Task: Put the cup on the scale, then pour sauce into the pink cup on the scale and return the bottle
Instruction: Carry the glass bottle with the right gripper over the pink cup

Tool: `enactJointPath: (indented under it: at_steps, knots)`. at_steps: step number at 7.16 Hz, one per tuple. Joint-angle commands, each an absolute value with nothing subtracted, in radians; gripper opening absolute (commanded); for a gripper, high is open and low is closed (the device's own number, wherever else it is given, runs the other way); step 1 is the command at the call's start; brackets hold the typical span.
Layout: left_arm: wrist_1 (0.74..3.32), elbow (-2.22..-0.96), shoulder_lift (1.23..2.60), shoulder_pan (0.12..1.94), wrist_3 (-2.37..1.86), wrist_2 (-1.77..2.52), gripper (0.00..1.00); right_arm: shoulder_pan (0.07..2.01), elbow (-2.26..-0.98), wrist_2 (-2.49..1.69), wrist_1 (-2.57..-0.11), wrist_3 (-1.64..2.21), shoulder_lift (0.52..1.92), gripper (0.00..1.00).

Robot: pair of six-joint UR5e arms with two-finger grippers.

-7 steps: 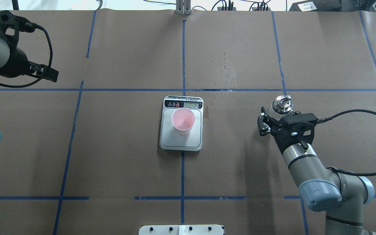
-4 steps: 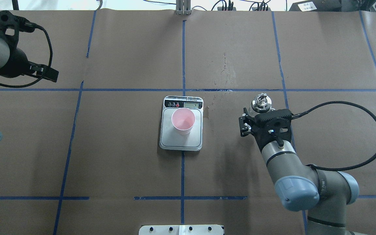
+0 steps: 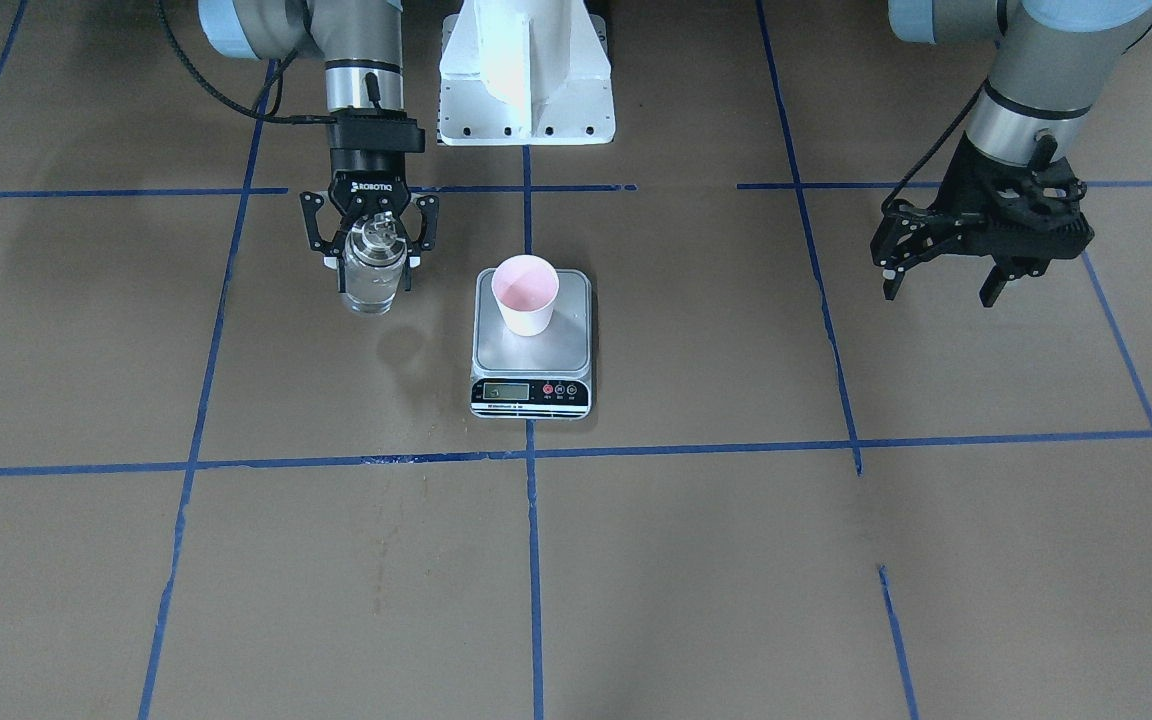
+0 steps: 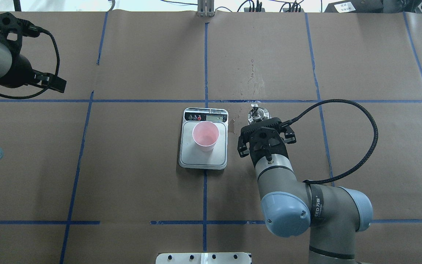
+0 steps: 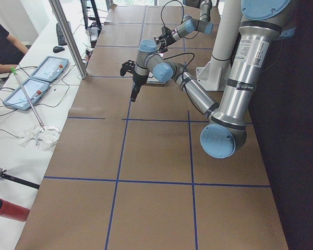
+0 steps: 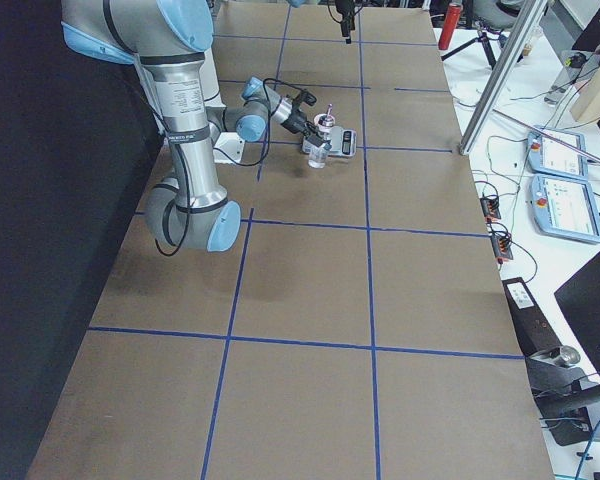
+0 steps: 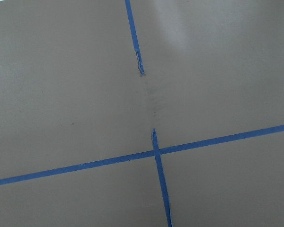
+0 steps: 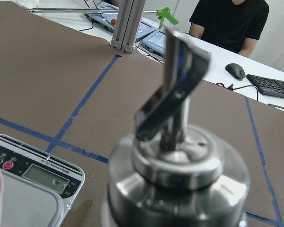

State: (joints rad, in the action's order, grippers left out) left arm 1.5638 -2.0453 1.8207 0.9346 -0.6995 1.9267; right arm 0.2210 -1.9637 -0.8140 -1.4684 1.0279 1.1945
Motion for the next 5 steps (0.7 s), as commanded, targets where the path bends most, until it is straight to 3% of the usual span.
enactJointPath:
  at_steps: [1,3,5]
  knots:
    - [1.565,-2.045,1.821,0.934,-0.699,1.927,1.00,0.222,-1.971,-0.781,-1.556,0.863,1.169,0.00]
    - [1.565,-2.042,1.821,0.934,-0.699,1.927,1.00,0.200,-1.959,-0.711,-1.655,0.830,1.164,0.00]
    - [1.565,-2.042,1.822,0.933,-0.699,1.928,1.00,0.196,-1.933,-0.599,-1.915,0.703,1.030,0.00]
